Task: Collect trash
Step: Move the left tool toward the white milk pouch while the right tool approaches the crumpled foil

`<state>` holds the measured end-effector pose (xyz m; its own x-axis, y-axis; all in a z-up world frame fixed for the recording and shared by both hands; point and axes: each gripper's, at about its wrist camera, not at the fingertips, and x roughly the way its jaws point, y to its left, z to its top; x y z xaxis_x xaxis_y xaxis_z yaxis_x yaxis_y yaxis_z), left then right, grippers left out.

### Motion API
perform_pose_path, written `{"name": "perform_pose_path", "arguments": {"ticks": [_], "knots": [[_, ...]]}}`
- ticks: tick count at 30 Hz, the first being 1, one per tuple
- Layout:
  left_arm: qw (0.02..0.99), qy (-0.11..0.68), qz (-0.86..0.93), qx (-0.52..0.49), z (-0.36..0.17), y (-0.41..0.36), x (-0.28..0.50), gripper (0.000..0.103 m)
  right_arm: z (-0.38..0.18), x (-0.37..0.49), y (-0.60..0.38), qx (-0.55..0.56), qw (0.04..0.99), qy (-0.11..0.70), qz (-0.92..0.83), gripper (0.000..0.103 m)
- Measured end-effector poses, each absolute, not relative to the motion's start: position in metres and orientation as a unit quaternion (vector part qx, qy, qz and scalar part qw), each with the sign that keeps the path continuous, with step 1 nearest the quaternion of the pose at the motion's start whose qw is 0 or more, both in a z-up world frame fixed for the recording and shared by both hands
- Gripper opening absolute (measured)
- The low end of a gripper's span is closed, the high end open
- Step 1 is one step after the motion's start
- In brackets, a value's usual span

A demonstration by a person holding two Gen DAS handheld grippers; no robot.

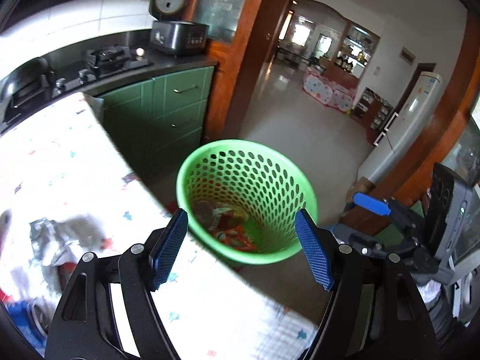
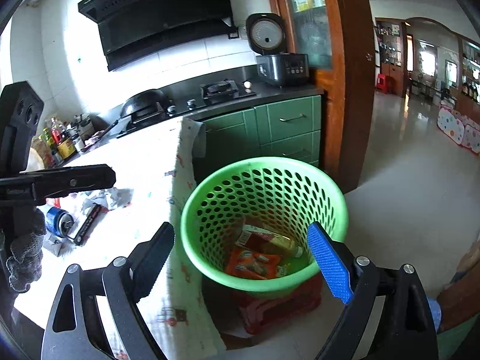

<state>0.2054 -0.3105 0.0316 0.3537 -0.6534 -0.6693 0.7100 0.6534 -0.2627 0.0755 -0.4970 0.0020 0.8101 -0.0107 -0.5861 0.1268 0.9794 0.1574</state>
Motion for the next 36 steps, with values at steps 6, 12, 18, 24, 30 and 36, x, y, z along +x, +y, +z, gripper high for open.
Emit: {"name": "perform_pose_path", "arguments": {"ticks": [6, 12, 18, 24, 30, 36], "knots": [[0.846, 0.367, -0.384, 0.035, 0.043, -0.263, 0.188, 0.073, 0.006, 0.082, -0.473, 0.084, 0.947, 0.31, -0.007, 0.087], [0.869, 0.353, -0.347, 0.029, 0.05, -0.214, 0.177, 0.073, 0.009, 0.091, -0.439, 0.068, 0.946, 0.316, 0.028, 0.087], [0.888, 0.342, -0.307, 0.019, 0.056, -0.163, 0.172, 0.073, 0.013, 0.104, -0.4, 0.047, 0.943, 0.321, 0.068, 0.087], [0.9, 0.344, -0.268, 0.005, 0.053, -0.112, 0.17, 0.073, 0.01, 0.12, -0.362, 0.031, 0.936, 0.334, 0.105, 0.087], [0.909, 0.348, -0.231, -0.011, 0.049, -0.071, 0.165, 0.073, 0.003, 0.136, -0.328, 0.018, 0.927, 0.349, 0.138, 0.088], [0.912, 0.354, -0.206, -0.025, 0.04, -0.04, 0.161, 0.073, -0.004, 0.149, -0.301, 0.007, 0.919, 0.36, 0.16, 0.088]]}}
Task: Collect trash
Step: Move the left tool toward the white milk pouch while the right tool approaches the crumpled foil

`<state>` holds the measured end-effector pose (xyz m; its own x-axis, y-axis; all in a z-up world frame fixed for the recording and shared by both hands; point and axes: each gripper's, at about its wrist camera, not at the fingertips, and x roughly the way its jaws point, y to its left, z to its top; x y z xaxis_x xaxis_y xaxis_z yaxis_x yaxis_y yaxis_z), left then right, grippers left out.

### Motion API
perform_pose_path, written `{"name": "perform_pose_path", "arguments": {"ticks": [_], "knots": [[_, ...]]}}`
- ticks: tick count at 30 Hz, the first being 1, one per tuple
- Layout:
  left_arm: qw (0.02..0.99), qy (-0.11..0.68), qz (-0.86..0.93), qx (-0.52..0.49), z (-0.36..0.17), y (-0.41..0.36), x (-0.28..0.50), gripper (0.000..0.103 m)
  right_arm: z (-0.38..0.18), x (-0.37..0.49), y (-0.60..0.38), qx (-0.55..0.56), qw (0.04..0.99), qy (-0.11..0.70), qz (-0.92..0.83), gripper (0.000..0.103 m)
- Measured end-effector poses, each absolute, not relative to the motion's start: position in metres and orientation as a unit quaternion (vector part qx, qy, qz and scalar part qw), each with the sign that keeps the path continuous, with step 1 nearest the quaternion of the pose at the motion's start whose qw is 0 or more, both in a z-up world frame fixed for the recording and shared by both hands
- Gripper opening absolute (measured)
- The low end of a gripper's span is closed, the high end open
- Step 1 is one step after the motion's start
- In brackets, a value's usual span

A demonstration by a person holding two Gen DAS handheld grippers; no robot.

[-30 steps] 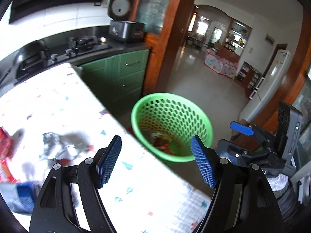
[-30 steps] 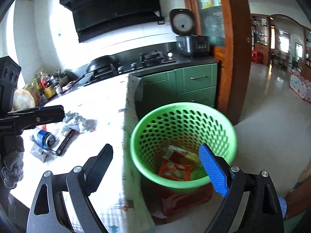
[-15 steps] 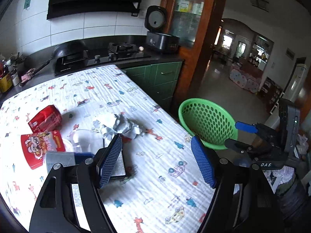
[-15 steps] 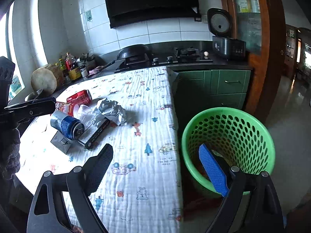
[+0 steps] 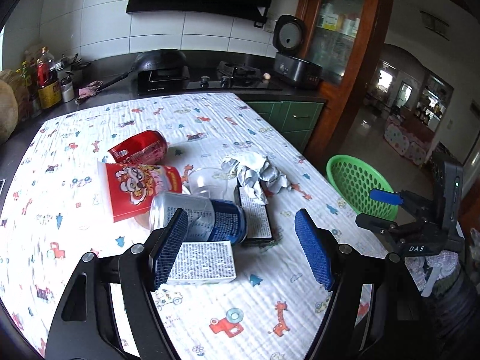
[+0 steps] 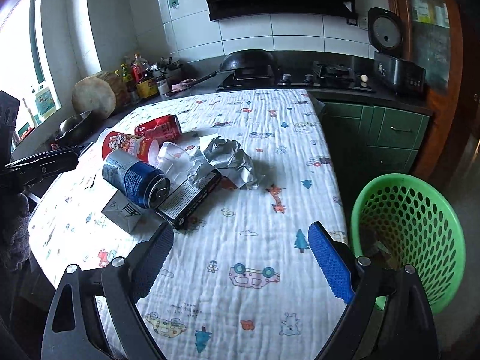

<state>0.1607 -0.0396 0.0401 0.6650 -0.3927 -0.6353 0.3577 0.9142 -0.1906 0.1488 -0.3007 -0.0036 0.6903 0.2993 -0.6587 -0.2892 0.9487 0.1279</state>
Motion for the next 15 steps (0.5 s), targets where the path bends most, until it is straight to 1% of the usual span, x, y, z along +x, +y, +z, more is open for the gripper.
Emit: {"name": "perform_pose_path", "arguments": {"ticks": [15], "knots": [[0.915, 0.367, -0.162, -0.051, 0.017, 0.009, 0.162, 0.073, -0.022, 0.182, -0.268, -0.008, 0.903, 0.386, 0.19, 0.088]]}}
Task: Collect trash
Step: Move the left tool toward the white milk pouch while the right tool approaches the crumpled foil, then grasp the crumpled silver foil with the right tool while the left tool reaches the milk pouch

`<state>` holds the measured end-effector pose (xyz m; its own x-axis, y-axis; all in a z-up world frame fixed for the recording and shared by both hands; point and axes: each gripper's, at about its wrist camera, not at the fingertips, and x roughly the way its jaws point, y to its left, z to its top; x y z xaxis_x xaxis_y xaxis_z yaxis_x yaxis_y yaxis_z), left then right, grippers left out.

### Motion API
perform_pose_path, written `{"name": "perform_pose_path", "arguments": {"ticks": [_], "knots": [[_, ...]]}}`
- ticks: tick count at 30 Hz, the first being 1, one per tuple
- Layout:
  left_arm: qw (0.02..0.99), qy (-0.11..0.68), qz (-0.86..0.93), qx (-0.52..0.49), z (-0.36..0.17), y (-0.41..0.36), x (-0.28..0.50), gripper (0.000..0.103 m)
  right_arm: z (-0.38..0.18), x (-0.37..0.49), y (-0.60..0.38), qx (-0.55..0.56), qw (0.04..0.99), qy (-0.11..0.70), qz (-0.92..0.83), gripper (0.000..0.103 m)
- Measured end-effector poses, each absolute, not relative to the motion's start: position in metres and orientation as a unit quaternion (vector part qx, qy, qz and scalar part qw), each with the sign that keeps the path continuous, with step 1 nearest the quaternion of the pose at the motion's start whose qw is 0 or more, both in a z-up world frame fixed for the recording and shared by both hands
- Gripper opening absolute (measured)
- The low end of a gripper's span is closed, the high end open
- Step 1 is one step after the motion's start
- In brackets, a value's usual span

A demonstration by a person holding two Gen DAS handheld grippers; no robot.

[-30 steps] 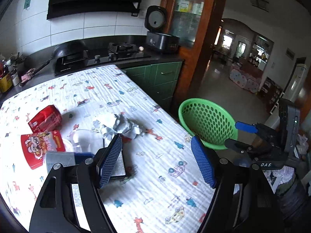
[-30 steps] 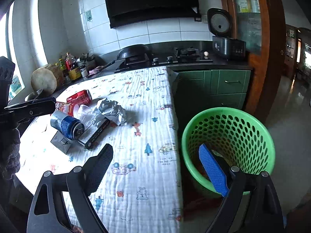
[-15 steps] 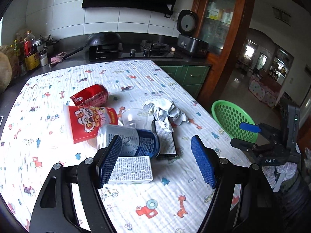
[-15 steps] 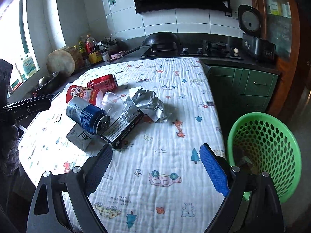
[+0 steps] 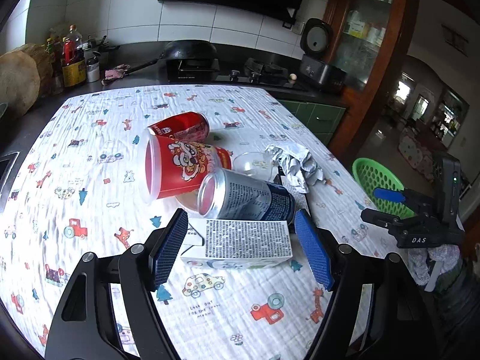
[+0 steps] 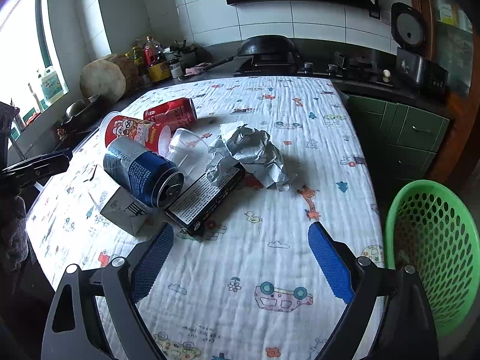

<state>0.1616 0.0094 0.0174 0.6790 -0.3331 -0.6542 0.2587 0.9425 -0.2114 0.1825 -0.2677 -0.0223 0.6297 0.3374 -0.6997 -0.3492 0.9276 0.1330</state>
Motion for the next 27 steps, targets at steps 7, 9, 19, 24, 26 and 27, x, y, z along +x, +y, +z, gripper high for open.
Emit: {"name": "perform_pose_path", "arguments": {"ticks": [7, 9, 19, 24, 26, 27], "knots": [[0.911, 0.377, -0.16, -0.044, 0.008, 0.021, 0.168, 0.073, -0.021, 0.227, -0.253, -0.03, 0.9, 0.387, 0.195, 0.088], [0.91, 0.377, -0.167, -0.032, 0.007, 0.021, 0.167, 0.073, -0.02, 0.241, -0.247, -0.04, 0.898, 0.388, 0.206, 0.088], [0.9, 0.369, -0.218, 0.076, 0.0, 0.008, 0.161, 0.083, -0.033, 0.31, -0.221, -0.049, 0.878, 0.413, 0.236, 0.088], [0.881, 0.361, -0.263, 0.158, -0.001, 0.0, 0.172, 0.088, -0.046, 0.325, -0.214, -0.051, 0.866, 0.438, 0.234, 0.088], [0.871, 0.358, -0.284, 0.179, -0.002, -0.001, 0.178, 0.088, -0.049, 0.327, -0.212, -0.056, 0.864, 0.443, 0.233, 0.087], [0.866, 0.359, -0.294, 0.184, -0.003, -0.001, 0.181, 0.088, -0.051, 0.329, -0.211, -0.059, 0.863, 0.446, 0.231, 0.085]]}}
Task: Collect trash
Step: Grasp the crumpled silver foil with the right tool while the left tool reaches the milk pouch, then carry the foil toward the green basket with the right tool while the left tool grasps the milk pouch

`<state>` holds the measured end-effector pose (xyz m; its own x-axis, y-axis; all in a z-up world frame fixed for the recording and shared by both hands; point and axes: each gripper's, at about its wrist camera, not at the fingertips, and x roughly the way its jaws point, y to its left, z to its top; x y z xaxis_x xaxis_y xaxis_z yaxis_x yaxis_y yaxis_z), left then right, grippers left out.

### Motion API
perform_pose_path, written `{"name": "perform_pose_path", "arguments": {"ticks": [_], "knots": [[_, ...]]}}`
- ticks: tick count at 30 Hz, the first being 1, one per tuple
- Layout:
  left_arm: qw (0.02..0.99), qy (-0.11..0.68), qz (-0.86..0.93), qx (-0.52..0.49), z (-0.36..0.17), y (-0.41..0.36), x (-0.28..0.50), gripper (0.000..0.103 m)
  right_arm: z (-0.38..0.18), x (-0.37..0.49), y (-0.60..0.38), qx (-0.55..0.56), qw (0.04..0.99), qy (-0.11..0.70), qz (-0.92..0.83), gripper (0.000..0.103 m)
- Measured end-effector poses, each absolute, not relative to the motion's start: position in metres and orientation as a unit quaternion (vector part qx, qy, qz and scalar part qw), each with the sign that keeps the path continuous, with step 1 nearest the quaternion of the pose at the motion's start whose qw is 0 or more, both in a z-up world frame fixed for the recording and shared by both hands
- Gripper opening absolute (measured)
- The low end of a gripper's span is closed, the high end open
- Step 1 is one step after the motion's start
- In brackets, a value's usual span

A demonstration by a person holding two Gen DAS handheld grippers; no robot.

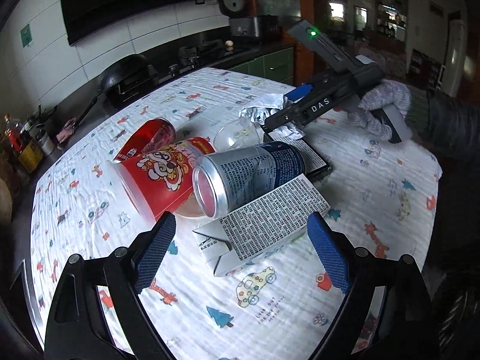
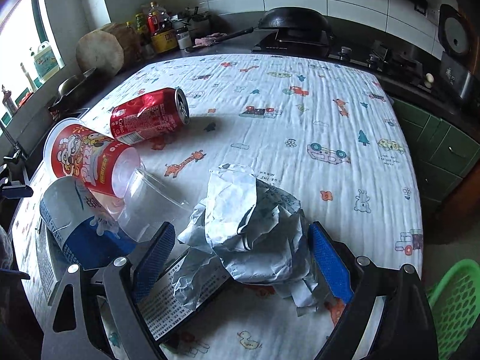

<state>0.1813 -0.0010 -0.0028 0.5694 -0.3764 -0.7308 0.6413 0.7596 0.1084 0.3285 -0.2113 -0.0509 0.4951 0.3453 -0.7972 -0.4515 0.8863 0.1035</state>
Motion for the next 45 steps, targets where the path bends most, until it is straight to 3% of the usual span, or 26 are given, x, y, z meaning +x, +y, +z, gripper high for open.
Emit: {"name": "perform_pose_path", "arguments": {"ticks": [5, 10, 15, 36, 45], "knots": [[0.848, 0.369, -0.337, 0.175, -0.013, 0.005, 0.198, 0.088, -0.056, 0.328, -0.21, -0.068, 0.858, 0.457, 0.226, 0.074], [0.839, 0.365, -0.369, 0.163, -0.017, 0.007, 0.203, 0.089, -0.056, 0.327, -0.214, -0.062, 0.859, 0.458, 0.22, 0.056], [0.827, 0.367, -0.391, 0.171, -0.022, -0.005, 0.191, 0.089, -0.05, 0.322, -0.221, -0.044, 0.866, 0.449, 0.217, 0.049], [0.787, 0.377, -0.393, 0.289, -0.029, -0.028, 0.147, 0.089, -0.017, 0.262, -0.248, 0.012, 0.884, 0.407, 0.23, 0.047], [0.788, 0.398, -0.418, 0.214, -0.031, -0.012, 0.167, 0.089, -0.013, 0.244, -0.261, 0.022, 0.888, 0.398, 0.23, 0.047]]}}
